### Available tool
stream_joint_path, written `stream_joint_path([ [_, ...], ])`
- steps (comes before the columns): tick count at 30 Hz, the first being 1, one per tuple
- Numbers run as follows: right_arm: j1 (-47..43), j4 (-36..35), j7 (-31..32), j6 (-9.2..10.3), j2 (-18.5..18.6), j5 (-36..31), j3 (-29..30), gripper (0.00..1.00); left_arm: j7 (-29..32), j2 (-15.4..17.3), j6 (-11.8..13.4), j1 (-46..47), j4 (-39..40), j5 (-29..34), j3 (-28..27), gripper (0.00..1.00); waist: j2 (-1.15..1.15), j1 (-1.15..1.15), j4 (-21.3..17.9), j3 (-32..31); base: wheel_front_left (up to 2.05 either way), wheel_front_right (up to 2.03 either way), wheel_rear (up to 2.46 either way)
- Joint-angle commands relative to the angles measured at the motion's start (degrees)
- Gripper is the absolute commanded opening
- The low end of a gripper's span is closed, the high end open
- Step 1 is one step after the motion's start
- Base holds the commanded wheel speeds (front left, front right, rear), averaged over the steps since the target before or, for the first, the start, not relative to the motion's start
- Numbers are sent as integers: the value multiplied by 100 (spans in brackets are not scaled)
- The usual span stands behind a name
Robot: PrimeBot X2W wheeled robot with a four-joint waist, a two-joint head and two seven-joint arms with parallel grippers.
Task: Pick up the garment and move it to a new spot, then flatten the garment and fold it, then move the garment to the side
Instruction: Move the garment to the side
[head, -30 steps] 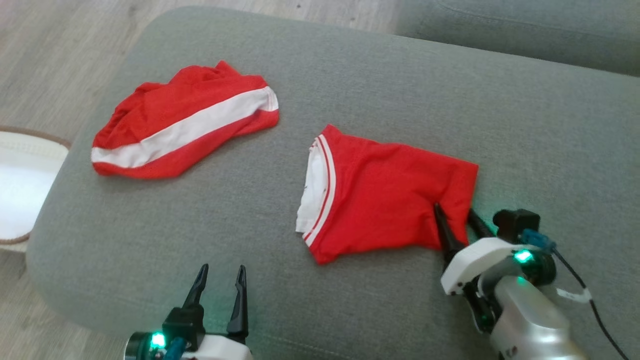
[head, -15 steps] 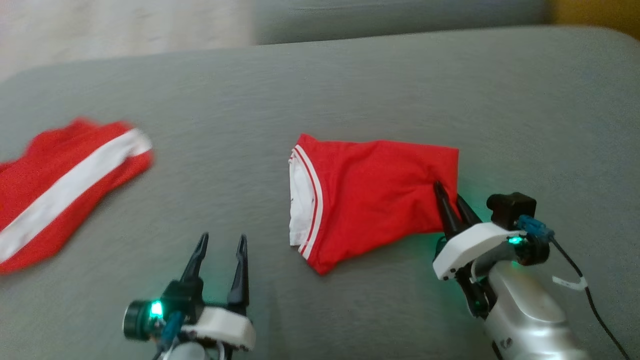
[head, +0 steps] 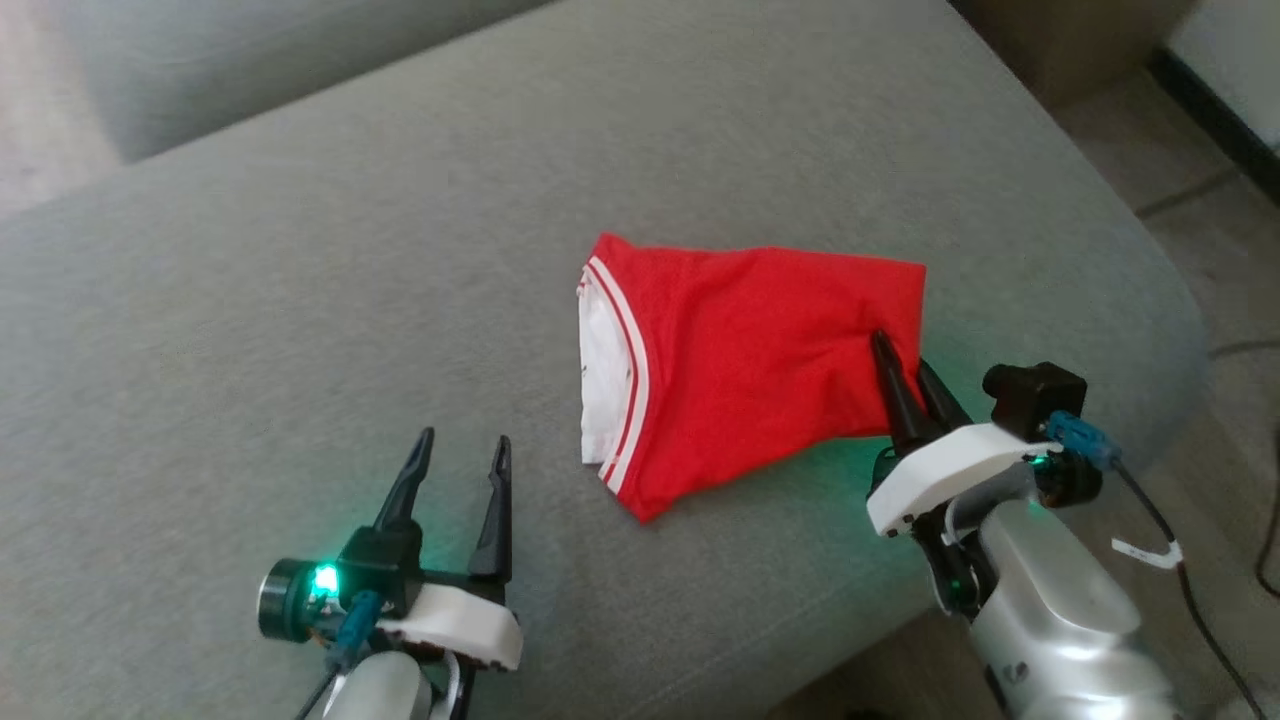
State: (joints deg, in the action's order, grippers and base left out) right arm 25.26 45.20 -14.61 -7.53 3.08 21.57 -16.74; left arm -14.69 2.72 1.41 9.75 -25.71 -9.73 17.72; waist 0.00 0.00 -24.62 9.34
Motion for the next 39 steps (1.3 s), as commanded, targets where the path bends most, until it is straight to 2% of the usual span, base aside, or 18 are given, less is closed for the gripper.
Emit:
stream_joint_path([
  [1,198,-192,-39,4,-20,-100,-66,0,-31,16,-22,191,114,72,-129,100,0,0,-238,250,0,0,0],
  [7,798,-48,-39,4,-20,-691,219,0,-31,16,-104,228,52,207,-167,100,0,0,19,448,0,0,0],
  [11,1462,387,-39,4,111,-1431,542,0,-31,16,-148,255,45,319,-220,100,0,0,294,584,0,0,0],
  [16,2201,1020,-29,4,691,-2270,1349,0,-31,16,-208,334,84,425,-274,100,0,0,715,764,0,0,0],
  [17,2399,1218,18,4,1024,-2639,1737,0,-31,16,-208,356,117,439,-301,100,0,0,864,818,0,0,0],
  [21,2606,1384,129,4,1500,-3295,2635,0,-31,16,-224,372,144,472,-335,100,0,0,1084,921,0,0,0],
  [22,2633,1387,148,4,1559,-3445,2840,8,-31,16,-230,372,140,476,-344,100,0,0,1120,938,0,0,0],
  [24,2677,1313,134,4,1622,-3733,3248,100,-31,16,-232,367,132,483,-366,100,0,0,1172,966,0,0,0],
  [28,2790,990,20,4,1429,-4175,3898,100,-31,16,-220,360,115,480,-419,100,0,0,1210,964,0,0,0],
  [31,2862,768,-30,4,1049,-4286,3939,100,-31,16,-175,361,130,445,-476,100,0,0,1247,867,0,0,0],
  [33,2816,459,-35,4,710,-4115,3695,100,-31,16,-129,366,171,471,-485,100,0,0,1310,765,0,0,0],
  [34,2816,459,-35,4,710,-4115,3695,100,-31,16,-129,366,171,471,-485,100,0,0,1310,765,0,0,0],
  [36,2606,175,-36,4,429,-3853,3360,100,-31,16,-75,344,192,450,-523,100,0,0,1385,649,0,0,0],
  [39,2193,-170,-37,4,207,-3377,2838,100,-31,16,-9,301,222,412,-601,100,0,0,1527,491,0,0,0],
])
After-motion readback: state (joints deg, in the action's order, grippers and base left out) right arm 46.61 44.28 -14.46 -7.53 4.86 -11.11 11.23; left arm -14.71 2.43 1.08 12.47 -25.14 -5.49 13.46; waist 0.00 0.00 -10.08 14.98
